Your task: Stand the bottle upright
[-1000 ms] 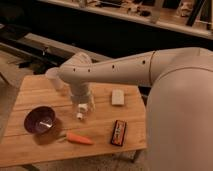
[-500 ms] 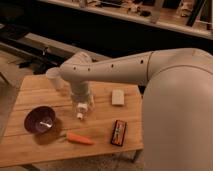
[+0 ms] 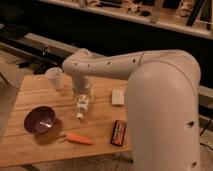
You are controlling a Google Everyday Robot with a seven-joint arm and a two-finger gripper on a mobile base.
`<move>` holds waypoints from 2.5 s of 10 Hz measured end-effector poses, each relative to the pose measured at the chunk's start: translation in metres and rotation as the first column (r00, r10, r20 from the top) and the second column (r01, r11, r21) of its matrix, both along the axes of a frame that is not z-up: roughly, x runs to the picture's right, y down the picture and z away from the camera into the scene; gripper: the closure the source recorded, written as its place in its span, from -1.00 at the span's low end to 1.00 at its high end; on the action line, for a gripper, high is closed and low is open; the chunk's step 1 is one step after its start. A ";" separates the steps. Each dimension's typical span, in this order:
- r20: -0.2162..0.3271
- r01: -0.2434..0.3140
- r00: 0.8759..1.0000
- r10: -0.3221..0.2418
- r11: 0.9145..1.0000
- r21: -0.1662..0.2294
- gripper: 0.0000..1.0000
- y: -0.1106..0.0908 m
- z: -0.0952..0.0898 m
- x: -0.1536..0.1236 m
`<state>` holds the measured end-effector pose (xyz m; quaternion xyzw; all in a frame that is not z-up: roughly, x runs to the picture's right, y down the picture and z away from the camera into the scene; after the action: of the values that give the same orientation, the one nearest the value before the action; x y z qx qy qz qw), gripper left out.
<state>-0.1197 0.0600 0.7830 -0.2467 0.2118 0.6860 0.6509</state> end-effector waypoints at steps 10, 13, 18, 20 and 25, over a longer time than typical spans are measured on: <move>0.063 0.111 0.993 -0.105 0.988 -0.111 0.44 0.021 0.041 -0.007; 0.145 0.218 0.969 -0.198 0.966 -0.141 0.98 0.021 0.038 0.002; 0.341 0.579 0.792 -0.506 0.801 -0.156 1.00 0.027 0.028 0.017; 0.417 0.764 0.624 -0.661 0.627 -0.150 1.00 0.031 0.025 0.022; 0.423 0.897 0.435 -0.795 0.426 -0.121 0.36 0.022 0.039 0.006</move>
<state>-0.1136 0.0823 0.8219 -0.3098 0.3166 0.1654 0.8812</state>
